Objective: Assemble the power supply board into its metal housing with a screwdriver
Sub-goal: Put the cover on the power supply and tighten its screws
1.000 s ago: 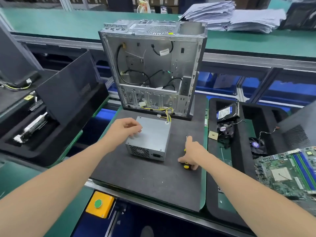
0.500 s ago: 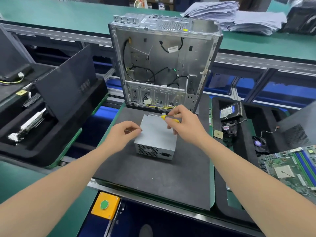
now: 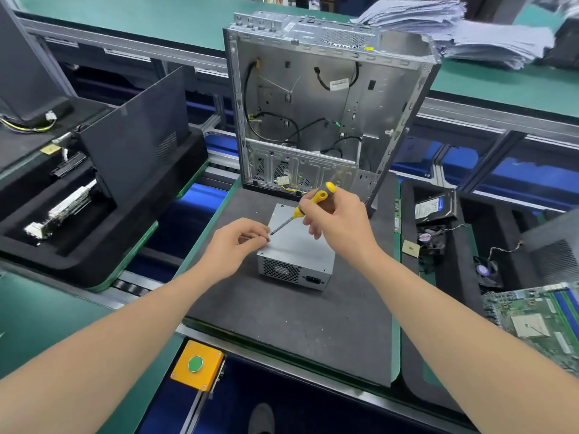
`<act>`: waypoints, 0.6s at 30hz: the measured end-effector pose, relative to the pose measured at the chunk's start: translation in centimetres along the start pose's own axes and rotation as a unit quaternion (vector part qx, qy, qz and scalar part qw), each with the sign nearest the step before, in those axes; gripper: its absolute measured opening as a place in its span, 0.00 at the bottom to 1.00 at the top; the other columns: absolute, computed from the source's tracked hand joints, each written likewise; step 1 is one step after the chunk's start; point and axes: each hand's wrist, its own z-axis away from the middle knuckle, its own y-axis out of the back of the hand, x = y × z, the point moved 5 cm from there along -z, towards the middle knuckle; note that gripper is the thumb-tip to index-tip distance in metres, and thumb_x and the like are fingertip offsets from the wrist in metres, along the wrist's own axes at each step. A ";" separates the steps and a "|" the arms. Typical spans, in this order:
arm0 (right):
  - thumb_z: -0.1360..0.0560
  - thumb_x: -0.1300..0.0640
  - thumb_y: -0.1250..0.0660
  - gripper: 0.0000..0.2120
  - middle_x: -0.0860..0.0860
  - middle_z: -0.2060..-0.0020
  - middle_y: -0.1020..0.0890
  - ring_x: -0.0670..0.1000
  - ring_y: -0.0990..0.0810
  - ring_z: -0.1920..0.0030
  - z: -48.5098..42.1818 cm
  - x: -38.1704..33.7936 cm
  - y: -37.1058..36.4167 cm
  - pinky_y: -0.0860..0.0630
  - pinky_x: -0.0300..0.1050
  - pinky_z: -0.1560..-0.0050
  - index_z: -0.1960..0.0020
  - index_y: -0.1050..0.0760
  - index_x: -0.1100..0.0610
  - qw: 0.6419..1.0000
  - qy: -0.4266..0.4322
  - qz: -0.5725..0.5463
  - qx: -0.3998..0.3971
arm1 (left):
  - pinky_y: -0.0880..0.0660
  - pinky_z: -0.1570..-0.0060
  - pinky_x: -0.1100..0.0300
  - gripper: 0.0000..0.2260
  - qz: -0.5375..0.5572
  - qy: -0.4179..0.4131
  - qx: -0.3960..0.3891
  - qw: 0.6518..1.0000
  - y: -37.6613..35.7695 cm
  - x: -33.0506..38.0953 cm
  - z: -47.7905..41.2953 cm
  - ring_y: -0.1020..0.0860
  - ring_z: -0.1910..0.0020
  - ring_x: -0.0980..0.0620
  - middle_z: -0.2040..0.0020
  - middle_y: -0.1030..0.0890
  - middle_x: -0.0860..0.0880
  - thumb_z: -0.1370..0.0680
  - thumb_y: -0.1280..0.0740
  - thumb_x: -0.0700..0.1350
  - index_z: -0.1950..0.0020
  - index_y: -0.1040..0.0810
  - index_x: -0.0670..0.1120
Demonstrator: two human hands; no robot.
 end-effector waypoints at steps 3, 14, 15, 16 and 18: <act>0.21 0.58 0.31 0.05 0.51 0.68 0.16 0.50 0.19 0.71 0.0 0.0 -0.7 0.19 0.45 0.67 0.55 0.18 0.56 1.000 0.002 0.004 -0.015 | 0.22 0.41 0.52 0.10 0.005 -0.003 0.003 1.000 0.0 -0.1 0.1 0.17 0.47 0.54 0.45 0.15 0.59 0.23 0.26 0.41 0.56 0.16 0.58; 0.21 0.58 0.30 0.04 0.53 0.67 0.16 0.50 0.20 0.71 -0.2 -0.1 -1.5 0.18 0.51 0.65 0.53 0.18 0.57 0.999 0.001 0.009 -0.034 | 0.22 0.43 0.53 0.09 0.020 0.017 0.013 1.000 0.0 -0.1 0.7 0.17 0.47 0.55 0.44 0.15 0.61 0.21 0.28 0.41 0.55 0.16 0.56; 0.21 0.58 0.30 0.04 0.53 0.67 0.16 0.50 0.20 0.71 -0.2 -0.1 -1.5 0.18 0.52 0.65 0.53 0.18 0.57 0.999 0.002 0.010 -0.036 | 0.22 0.43 0.54 0.09 0.020 0.019 0.013 1.000 0.0 -0.1 0.8 0.17 0.47 0.55 0.44 0.15 0.61 0.21 0.28 0.41 0.55 0.16 0.55; 0.21 0.58 0.30 0.04 0.53 0.67 0.16 0.50 0.20 0.71 -0.3 -0.1 -1.5 0.18 0.51 0.65 0.53 0.18 0.57 0.999 0.004 0.012 -0.039 | 0.22 0.43 0.54 0.08 0.020 0.020 0.013 1.000 0.0 -0.1 0.8 0.17 0.47 0.55 0.44 0.15 0.61 0.21 0.28 0.41 0.55 0.16 0.55; 0.21 0.57 0.30 0.04 0.53 0.67 0.16 0.50 0.19 0.71 -0.3 -0.1 -1.6 0.19 0.49 0.66 0.54 0.19 0.56 0.999 0.010 0.019 -0.045 | 0.22 0.43 0.54 0.08 0.019 0.021 0.011 1.000 0.0 0.0 0.9 0.17 0.47 0.55 0.43 0.15 0.61 0.21 0.28 0.41 0.55 0.16 0.54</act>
